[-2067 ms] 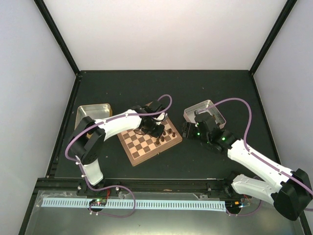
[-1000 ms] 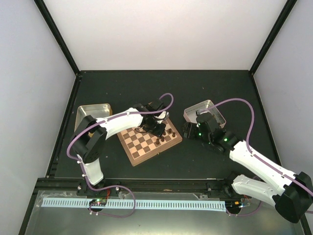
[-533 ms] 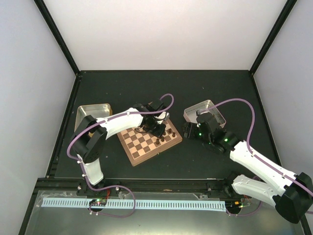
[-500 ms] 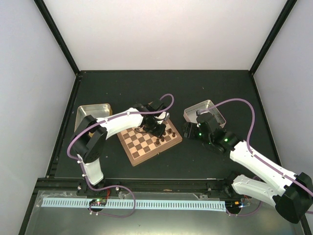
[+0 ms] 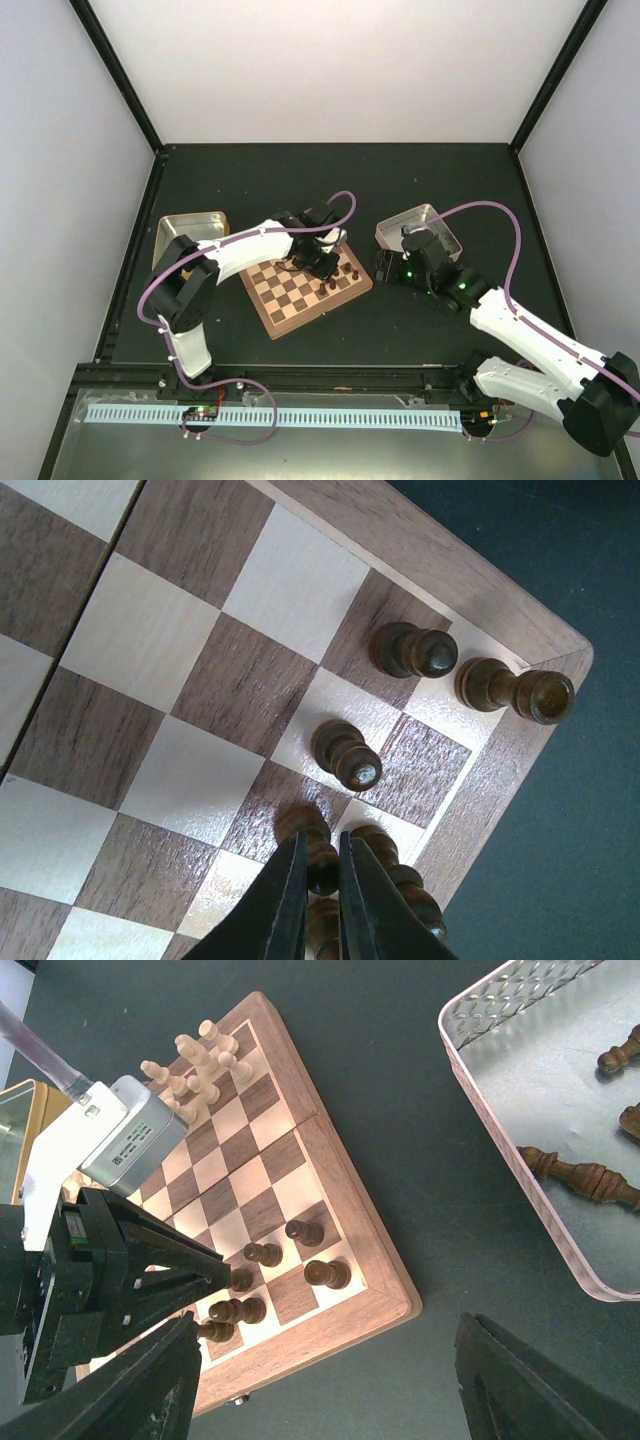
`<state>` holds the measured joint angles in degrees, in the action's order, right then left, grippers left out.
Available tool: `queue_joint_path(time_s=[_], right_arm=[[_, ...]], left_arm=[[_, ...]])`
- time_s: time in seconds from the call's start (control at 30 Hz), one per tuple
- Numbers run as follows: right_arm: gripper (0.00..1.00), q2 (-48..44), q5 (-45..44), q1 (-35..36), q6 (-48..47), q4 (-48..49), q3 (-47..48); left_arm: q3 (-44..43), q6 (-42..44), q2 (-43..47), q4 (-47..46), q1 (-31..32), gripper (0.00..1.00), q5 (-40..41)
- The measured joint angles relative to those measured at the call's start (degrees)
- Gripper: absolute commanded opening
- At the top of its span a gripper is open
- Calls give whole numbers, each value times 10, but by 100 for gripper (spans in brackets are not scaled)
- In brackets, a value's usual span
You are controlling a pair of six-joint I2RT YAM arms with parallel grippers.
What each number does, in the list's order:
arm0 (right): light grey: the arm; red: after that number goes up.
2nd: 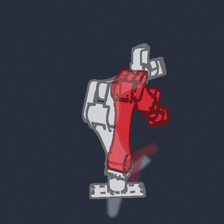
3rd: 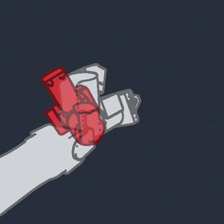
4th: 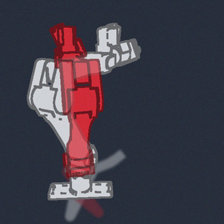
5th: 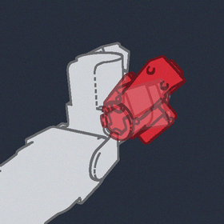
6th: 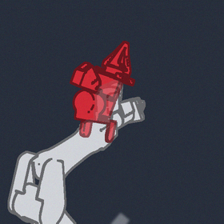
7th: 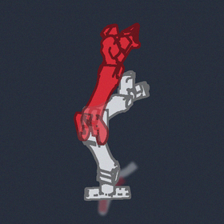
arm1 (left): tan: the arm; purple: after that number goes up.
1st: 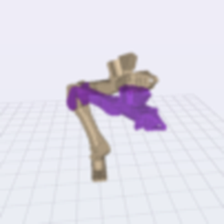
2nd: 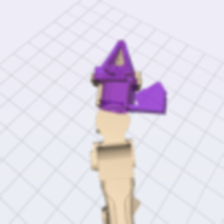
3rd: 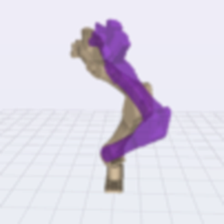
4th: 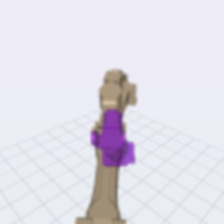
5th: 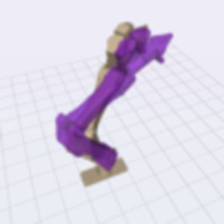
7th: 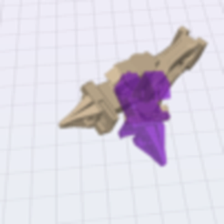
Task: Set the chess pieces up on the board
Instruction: Place the chess piece on the chessboard.
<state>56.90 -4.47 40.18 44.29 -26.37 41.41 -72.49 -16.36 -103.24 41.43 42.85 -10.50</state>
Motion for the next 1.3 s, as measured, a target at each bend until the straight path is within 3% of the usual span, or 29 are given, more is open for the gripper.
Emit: queue_joint_path(time_s=[0.47, 0.77, 1.1, 1.3], right_arm=[[70, 0, 0, 0, 0, 0, 0], [70, 0, 0, 0, 0, 0, 0], [70, 0, 0, 0, 0, 0, 0], [70, 4, -36, -1, -7, -18, 9]], left_arm=[[-5, 0, 0, 2, 0, 9, 13], [-5, -1, 0, 2, 0, 25, 23], [-5, -3, 13, 3, 0, 29, 44], [-2, -12, 59, 1, 0, 36, 73]])
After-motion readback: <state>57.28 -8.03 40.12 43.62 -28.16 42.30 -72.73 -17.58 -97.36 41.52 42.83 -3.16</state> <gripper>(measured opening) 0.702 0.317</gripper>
